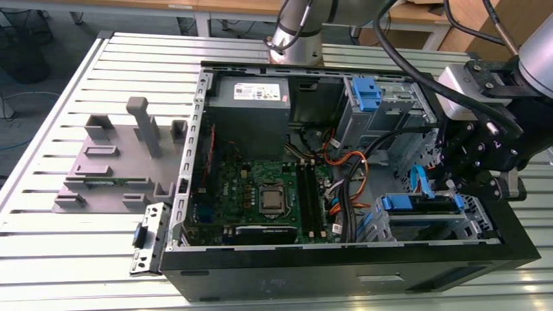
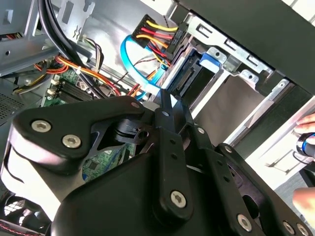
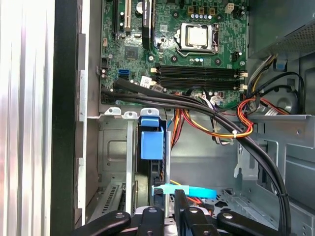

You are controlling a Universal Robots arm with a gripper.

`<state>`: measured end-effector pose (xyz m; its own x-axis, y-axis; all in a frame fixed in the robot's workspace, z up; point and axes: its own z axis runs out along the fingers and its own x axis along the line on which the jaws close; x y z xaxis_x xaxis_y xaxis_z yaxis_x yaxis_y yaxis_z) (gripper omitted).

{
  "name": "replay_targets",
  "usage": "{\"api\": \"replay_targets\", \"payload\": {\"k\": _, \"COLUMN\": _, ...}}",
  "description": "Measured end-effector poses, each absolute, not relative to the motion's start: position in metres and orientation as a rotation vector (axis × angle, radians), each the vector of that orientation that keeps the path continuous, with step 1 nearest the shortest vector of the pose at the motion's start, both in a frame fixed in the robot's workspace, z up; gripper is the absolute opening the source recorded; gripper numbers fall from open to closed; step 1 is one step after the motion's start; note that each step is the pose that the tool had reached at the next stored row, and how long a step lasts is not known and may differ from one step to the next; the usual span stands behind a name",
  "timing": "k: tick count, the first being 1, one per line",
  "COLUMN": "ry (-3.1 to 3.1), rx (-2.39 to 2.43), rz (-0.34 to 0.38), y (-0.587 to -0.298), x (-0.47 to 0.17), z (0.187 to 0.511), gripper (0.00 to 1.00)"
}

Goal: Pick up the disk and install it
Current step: 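Insert the second disk wire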

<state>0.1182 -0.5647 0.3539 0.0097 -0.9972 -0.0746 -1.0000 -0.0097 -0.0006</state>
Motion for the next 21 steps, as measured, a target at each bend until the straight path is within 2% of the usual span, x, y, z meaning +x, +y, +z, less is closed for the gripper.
{"api": "replay_targets", "payload": {"k": 16, "ry": 2.173, "rx": -2.194, "rz": 0.081, "y": -0.5646, "x": 0.1206, "z": 0.3606, "gripper": 0.24}}
{"api": "replay_targets", "payload": {"k": 18, "ry": 2.173, "rx": -2.194, "rz": 0.081, "y": -0.5646, "x": 0.1206, "z": 0.3608, "gripper": 0.25}}
{"api": "replay_targets", "payload": {"k": 19, "ry": 2.173, "rx": -2.194, "rz": 0.081, "y": -0.5646, "x": 0.1206, "z": 0.3608, "gripper": 0.31}}
{"api": "replay_targets", "payload": {"k": 21, "ry": 2.173, "rx": -2.194, "rz": 0.081, "y": -0.5637, "x": 0.1206, "z": 0.3611, "gripper": 0.31}}
